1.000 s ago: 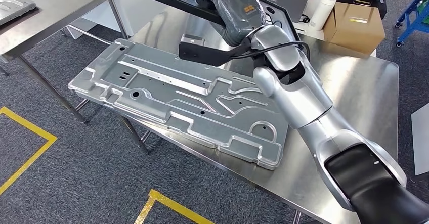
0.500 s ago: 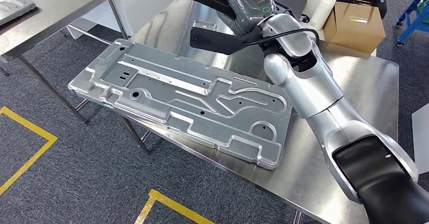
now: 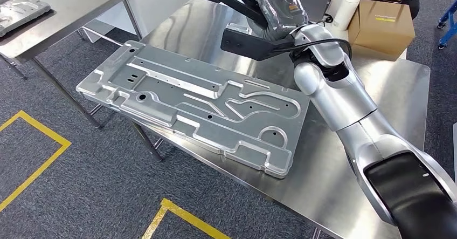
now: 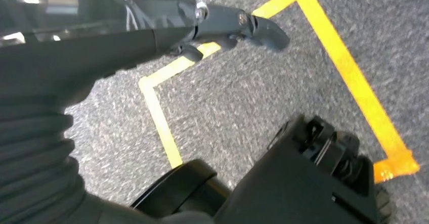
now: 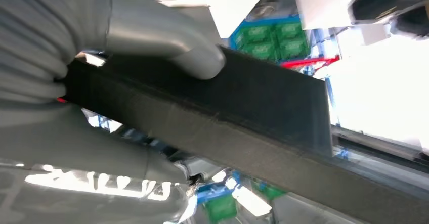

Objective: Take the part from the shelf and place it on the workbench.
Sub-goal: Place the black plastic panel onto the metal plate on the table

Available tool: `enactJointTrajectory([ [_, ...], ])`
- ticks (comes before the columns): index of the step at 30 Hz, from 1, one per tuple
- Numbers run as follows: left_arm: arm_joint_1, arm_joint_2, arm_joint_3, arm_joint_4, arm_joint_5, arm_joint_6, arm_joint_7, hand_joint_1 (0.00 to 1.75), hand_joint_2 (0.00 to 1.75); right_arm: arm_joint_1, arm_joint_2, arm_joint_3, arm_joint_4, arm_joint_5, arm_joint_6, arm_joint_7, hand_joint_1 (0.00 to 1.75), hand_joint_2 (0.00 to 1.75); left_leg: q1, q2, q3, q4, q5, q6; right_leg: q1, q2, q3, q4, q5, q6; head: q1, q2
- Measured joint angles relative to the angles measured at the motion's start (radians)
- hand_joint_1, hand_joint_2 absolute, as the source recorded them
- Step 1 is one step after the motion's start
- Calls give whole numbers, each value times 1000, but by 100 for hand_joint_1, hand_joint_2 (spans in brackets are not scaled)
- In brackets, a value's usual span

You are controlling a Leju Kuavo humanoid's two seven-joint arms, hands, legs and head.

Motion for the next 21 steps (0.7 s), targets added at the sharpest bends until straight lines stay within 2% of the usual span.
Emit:
enactJointTrajectory([
  [1,0,0,0,0,0,0,0,0,175,0,0,0,2,-18,11,-5,168,175,2,4,-5,11,-13,-3,0,-2,-5,0,5,-8,-4,0],
  [2,-1,0,0,0,1,0,0,0,175,-1,0,1,4,-32,19,-9,168,175,2,8,-14,42,-40,-5,-1,-5,-10,-1,9,-16,-11,0],
  [4,-3,0,0,0,1,0,-2,0,175,-1,0,3,5,-47,29,-16,168,175,1,13,-46,164,-122,-6,1,-10,-18,-1,17,-28,-26,0],
  [5,-5,0,0,0,1,0,-2,0,175,-1,0,5,6,-49,31,-18,168,175,1,13,-61,230,-155,-6,3,-13,-23,-1,21,-32,-32,0],
  [6,-7,0,0,0,1,0,-3,0,175,-1,0,7,7,-49,32,-20,168,175,1,13,-65,274,-174,-6,6,-15,-27,0,26,-34,-37,0],
  [7,-7,0,0,0,1,0,-3,0,175,-1,0,9,7,-49,33,-21,168,175,1,13,-52,280,-173,-6,7,-16,-31,0,30,-34,-39,0],
  [8,-7,0,0,0,0,0,-2,0,175,-1,0,10,8,-49,33,-22,168,175,2,14,-22,245,-157,-6,7,-17,-34,0,33,-33,-42,0],
  [10,-4,-1,0,0,-1,-1,-1,0,175,-5,0,11,8,-49,34,-23,168,175,3,16,66,110,-116,-6,8,-18,-40,1,41,-26,-47,0],
  [11,-2,-2,0,0,-1,-1,-1,0,175,-8,0,11,8,-48,34,-23,168,175,1,15,95,55,-104,-5,8,-18,-44,0,46,-19,-48,0],
  [12,-1,-2,-1,0,-2,-2,-1,0,175,-12,-1,11,8,-45,33,-23,168,175,-1,15,109,20,-99,-2,9,-18,-49,-1,53,-12,-49,0],
  [13,0,-3,-1,0,-2,-2,-1,0,175,-14,-1,12,8,-40,31,-21,168,175,-7,14,107,10,-100,3,9,-18,-53,-4,61,-4,-49,0],
  [15,3,-3,-1,0,-4,-2,0,0,175,-10,-3,16,8,-27,26,-18,168,175,-11,12,93,5,-85,19,5,-18,-59,-11,73,9,-48,0],
  [16,3,-3,-1,0,-5,-1,1,0,175,-7,-6,18,8,-21,23,-15,168,175,-12,11,85,3,-76,29,3,-18,-64,-7,63,12,-47,0],
  [17,4,-2,-1,0,-5,-1,2,0,175,-4,-9,20,9,-16,20,-12,168,175,-11,10,76,1,-66,39,3,-18,-74,14,36,13,-44,0],
  [18,4,-2,-1,0,-6,-1,3,0,175,-3,-11,22,9,-12,16,-10,168,175,-11,8,65,0,-56,47,6,-18,-91,58,-4,12,-40,0],
  [20,3,-3,-1,0,-6,-1,3,0,175,-1,-14,26,9,-4,10,-7,168,175,-16,1,41,0,-37,56,16,-17,-129,186,-89,9,-27,0],
  [21,3,-3,-1,0,-6,0,2,0,175,0,-15,29,9,-1,8,-6,168,175,-19,-4,29,0,-28,57,21,-16,-138,238,-111,7,-22,0],
])
